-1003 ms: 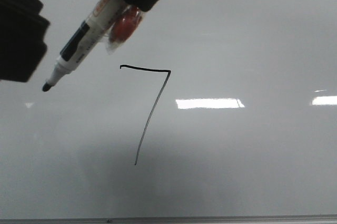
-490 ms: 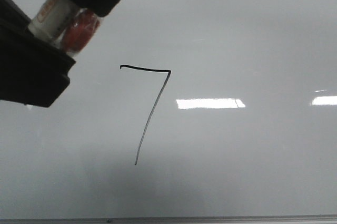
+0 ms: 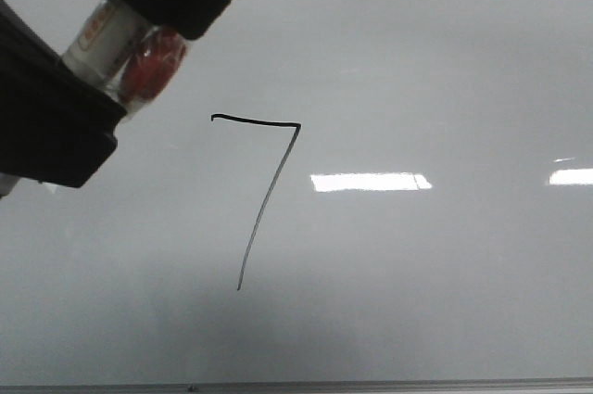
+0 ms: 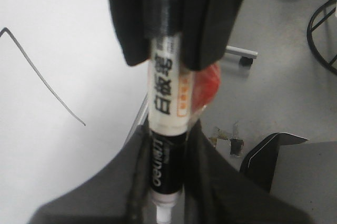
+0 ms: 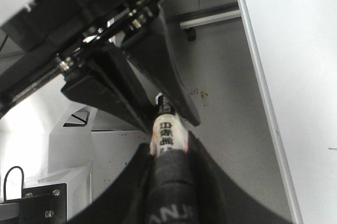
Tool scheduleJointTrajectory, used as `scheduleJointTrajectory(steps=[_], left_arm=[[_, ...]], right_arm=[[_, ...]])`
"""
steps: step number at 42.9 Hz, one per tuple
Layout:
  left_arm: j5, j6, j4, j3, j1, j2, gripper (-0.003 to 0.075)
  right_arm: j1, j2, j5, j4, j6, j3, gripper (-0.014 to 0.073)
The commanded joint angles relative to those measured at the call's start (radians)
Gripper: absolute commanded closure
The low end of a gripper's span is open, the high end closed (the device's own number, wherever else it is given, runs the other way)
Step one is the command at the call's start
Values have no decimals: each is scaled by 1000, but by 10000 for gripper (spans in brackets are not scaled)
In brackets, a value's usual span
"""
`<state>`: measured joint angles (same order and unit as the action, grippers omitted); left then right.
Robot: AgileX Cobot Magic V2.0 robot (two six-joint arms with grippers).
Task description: Write number 7 on whiteboard
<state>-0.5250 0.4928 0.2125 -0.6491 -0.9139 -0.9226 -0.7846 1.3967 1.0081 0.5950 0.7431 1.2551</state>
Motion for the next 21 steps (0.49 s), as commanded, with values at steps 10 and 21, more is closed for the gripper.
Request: scheduleJointTrajectory(steps=[10, 21], left_arm=[[22, -132, -1, -37, -2, -64, 741], [26, -209, -8, -37, 136, -143, 741]], right_arm=[[27, -52, -51, 24, 5, 35, 90], [188, -215, -157, 24, -42, -31, 152]])
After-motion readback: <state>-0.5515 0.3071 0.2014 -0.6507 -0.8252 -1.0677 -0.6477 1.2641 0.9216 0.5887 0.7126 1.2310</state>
